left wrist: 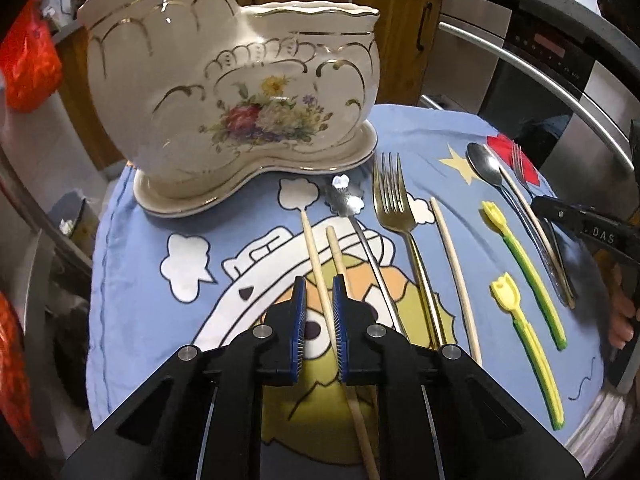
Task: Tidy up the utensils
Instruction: 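Lower left tool onto a wooden chopstick and close while right tool grasps a silver fork, then lift the chopstick with left tool while right tool lifts the fork toward the ceramic holder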
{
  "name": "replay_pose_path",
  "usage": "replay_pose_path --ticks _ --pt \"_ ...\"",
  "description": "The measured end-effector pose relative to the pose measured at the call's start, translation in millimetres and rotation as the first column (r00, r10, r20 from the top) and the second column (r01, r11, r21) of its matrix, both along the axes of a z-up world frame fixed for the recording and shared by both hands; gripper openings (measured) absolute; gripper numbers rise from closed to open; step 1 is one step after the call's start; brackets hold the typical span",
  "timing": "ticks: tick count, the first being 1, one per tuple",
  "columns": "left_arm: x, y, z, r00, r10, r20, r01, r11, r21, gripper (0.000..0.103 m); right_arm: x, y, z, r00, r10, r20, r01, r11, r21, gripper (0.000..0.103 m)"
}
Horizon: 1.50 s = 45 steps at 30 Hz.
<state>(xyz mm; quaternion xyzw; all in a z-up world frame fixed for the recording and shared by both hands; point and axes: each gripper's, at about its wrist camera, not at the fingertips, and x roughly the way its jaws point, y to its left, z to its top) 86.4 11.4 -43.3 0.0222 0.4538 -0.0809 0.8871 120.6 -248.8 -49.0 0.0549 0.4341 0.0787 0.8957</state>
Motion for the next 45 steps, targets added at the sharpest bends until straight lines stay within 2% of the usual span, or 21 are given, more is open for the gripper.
replay_pose_path --ticks 4,7,10,12,19,23,27,31,33,40,45 --pt "3 -3 -1 1.000 -0.005 0.012 0.005 1.000 0.025 0.014 2 8 -1 1.000 0.008 0.019 -0.007 0.998 -0.062 0.016" --pt "0 -7 -2 0.999 -0.012 0.030 0.010 0.998 0.055 0.014 2 9 -2 1.000 0.008 0.020 -0.007 0.997 -0.072 0.016" --pt "0 -8 -2 0.999 -0.016 0.038 0.014 0.998 0.064 0.013 3 8 -2 1.000 -0.003 0.020 0.005 0.997 -0.079 0.011" --pt "1 -7 -3 0.999 -0.007 0.045 0.004 0.998 0.068 0.007 4 6 -2 1.000 -0.011 0.018 0.012 0.998 -0.060 0.010" --pt "1 -6 -2 0.999 -0.008 0.051 0.005 0.999 0.046 0.005 3 1 0 0.999 -0.021 0.026 0.021 1.000 -0.007 0.006" --pt "-2 4 1 0.999 -0.010 0.048 0.011 1.000 -0.020 0.005 -1 0 7 0.998 -0.027 0.060 0.026 1.000 0.013 0.006" --pt "-15 13 19 0.992 -0.017 0.125 0.027 0.997 -0.077 0.005 -10 -5 23 0.990 -0.030 0.138 0.021 0.997 0.070 0.005" --pt "-29 31 43 0.972 0.005 0.234 0.034 0.986 -0.165 0.005 -20 -4 40 0.972 -0.023 0.232 0.000 0.995 0.099 0.005" --pt "-33 37 50 0.965 0.017 0.261 0.033 0.981 -0.189 0.005 -24 -2 47 0.965 -0.016 0.262 -0.012 0.994 0.105 0.005" --pt "-47 50 76 0.929 0.038 0.367 0.043 0.977 -0.210 0.005 -46 12 74 0.914 0.029 0.404 -0.091 0.987 0.136 0.005" --pt "-46 55 92 0.915 0.053 0.401 0.047 0.971 -0.236 0.005 -52 31 87 0.896 0.075 0.438 -0.162 0.973 0.165 0.005"
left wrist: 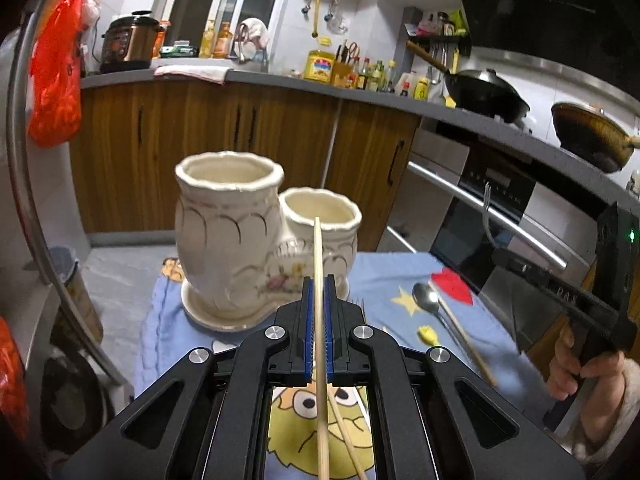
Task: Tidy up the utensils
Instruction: 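Lift the chopstick with left tool while right tool lifts the fork toward the ceramic holder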
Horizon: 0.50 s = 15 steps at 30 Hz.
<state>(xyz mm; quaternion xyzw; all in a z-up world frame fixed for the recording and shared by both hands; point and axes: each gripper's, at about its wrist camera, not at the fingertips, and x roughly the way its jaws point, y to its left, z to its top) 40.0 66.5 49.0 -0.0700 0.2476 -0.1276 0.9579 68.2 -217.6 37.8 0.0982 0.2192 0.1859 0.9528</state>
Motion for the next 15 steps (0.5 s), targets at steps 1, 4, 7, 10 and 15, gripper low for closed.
replay_pose_path --ticks 1,4,7,10,15 --pt "1 1 2 1.000 0.001 0.007 -0.001 1.000 -0.004 0.005 1 5 2 1.000 0.010 0.001 -0.010 1.000 0.006 0.005" --pt "6 9 20 0.999 0.004 0.041 -0.002 1.000 -0.030 0.005 12 21 11 0.998 0.060 -0.020 -0.059 0.997 0.047 0.005" --pt "13 16 37 0.997 -0.001 0.075 0.004 0.999 -0.043 0.005 27 36 19 0.995 0.095 -0.027 -0.094 0.994 0.056 0.005" --pt "26 24 56 0.994 -0.004 0.108 0.010 0.998 -0.055 0.005 47 58 35 0.991 0.131 0.001 -0.131 0.990 0.058 0.005" --pt "46 30 94 0.977 0.016 0.212 -0.015 1.000 -0.007 0.005 73 91 59 0.980 0.184 0.080 -0.189 0.980 0.064 0.005"
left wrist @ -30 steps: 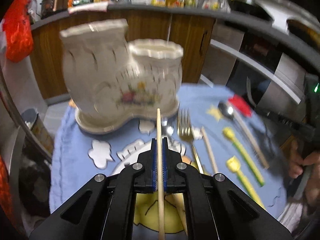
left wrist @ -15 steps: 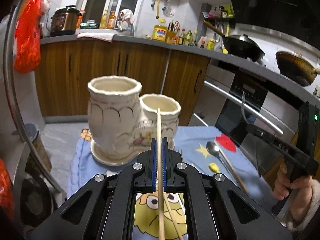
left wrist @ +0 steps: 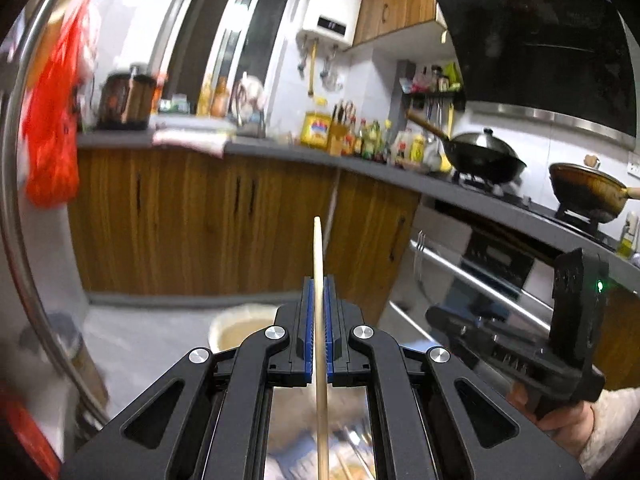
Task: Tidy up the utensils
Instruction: 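Lift the chopstick with left tool while right tool lifts the fork toward the ceramic holder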
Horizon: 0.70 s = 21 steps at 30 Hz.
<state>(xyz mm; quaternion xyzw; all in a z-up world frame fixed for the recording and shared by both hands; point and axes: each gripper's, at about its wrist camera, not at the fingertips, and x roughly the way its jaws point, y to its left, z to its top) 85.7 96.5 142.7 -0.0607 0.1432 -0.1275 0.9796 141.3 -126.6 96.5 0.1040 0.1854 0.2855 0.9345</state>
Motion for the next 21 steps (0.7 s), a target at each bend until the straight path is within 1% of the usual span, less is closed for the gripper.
replay_pose_path --ticks 2,5,9,12,16,21 --pt "13 2 13 0.999 0.003 0.037 -0.003 1.000 0.006 0.005 13 10 5 1.000 0.024 -0.002 -0.024 0.999 0.025 0.005" --pt "35 8 26 0.997 0.009 0.082 -0.009 1.000 -0.002 0.005 34 22 10 1.000 0.024 0.001 -0.024 0.998 0.060 0.005" --pt "56 16 29 0.992 0.009 0.124 -0.003 0.999 -0.043 0.005 57 35 11 0.999 -0.010 0.039 0.007 0.997 0.073 0.005" --pt "73 16 31 0.987 0.016 0.157 -0.011 0.999 -0.031 0.005 69 40 8 0.998 -0.032 0.056 0.028 0.998 0.064 0.005" --pt "93 14 20 0.989 0.022 0.144 -0.021 1.000 -0.009 0.005 83 44 -2 0.997 -0.057 0.053 0.053 0.997 0.060 0.005" --pt "102 19 1 0.989 0.039 0.140 -0.039 0.999 -0.003 0.005 88 45 -17 0.996 -0.075 0.053 0.072 0.996 0.044 0.005"
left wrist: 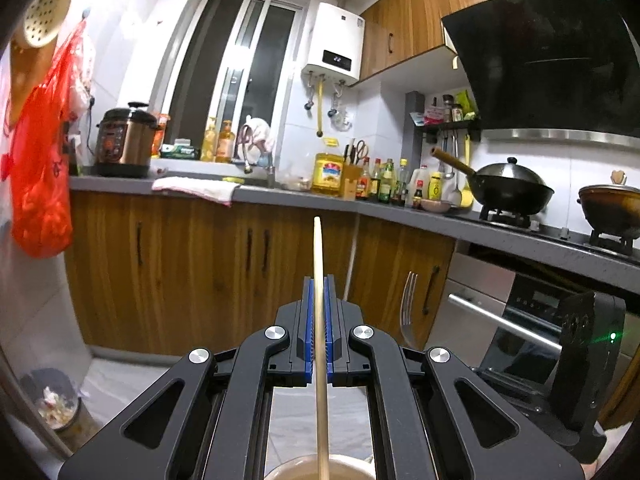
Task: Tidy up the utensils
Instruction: 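Lift the chopstick with left tool while right tool lifts the fork toward the ceramic holder, then drop chopstick into larger cup with left tool while right tool drops fork into smaller cup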
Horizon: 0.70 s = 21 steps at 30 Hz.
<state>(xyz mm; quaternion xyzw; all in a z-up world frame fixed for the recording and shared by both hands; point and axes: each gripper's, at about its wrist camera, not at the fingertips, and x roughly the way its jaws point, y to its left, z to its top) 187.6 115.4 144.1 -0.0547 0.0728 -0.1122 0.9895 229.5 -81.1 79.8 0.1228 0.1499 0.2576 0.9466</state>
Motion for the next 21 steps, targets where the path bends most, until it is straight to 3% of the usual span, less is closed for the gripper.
replay_pose_path --ticks 13,21 --pt "-11 10 -28 0.999 -0.008 -0.043 0.008 1.000 0.002 0.005 -9 8 -16 1.000 0.027 -0.008 -0.028 0.995 -0.098 0.005" --pt "-32 11 -48 0.994 -0.006 -0.110 0.010 0.999 0.034 0.005 -23 0 -23 0.996 0.065 -0.063 -0.073 0.988 -0.139 0.005"
